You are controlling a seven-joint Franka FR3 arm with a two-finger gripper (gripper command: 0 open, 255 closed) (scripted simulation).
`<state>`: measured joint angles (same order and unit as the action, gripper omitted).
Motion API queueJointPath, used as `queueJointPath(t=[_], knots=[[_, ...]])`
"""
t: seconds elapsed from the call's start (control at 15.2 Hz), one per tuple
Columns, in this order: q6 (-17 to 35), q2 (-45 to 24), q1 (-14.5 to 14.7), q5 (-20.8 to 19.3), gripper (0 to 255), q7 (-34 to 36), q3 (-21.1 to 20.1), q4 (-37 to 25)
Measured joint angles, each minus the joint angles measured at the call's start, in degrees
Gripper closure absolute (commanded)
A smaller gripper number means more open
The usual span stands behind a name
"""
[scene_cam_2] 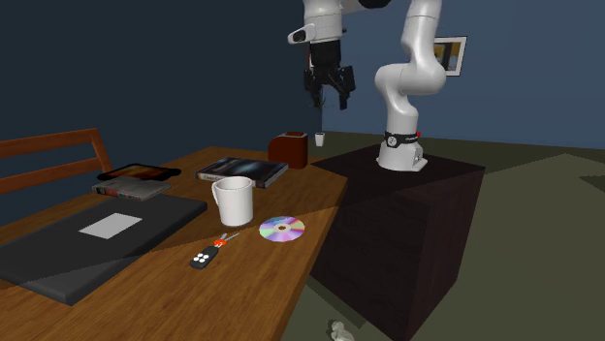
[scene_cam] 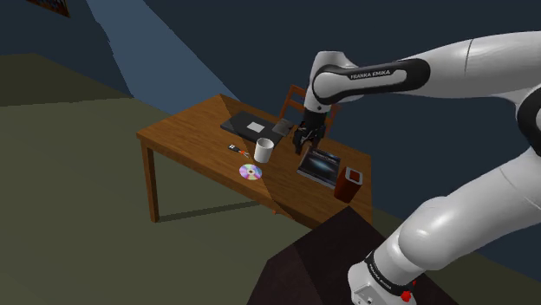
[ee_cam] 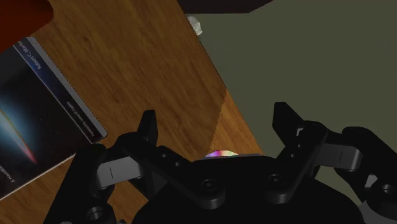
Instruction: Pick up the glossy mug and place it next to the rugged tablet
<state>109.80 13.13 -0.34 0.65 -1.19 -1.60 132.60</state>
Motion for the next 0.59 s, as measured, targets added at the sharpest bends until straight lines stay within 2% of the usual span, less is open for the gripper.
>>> queueJointPath(t=[0.59], knots=[[7.8, -19.0, 0.0, -2.5, 0, 1.0, -0.2, -13.2]])
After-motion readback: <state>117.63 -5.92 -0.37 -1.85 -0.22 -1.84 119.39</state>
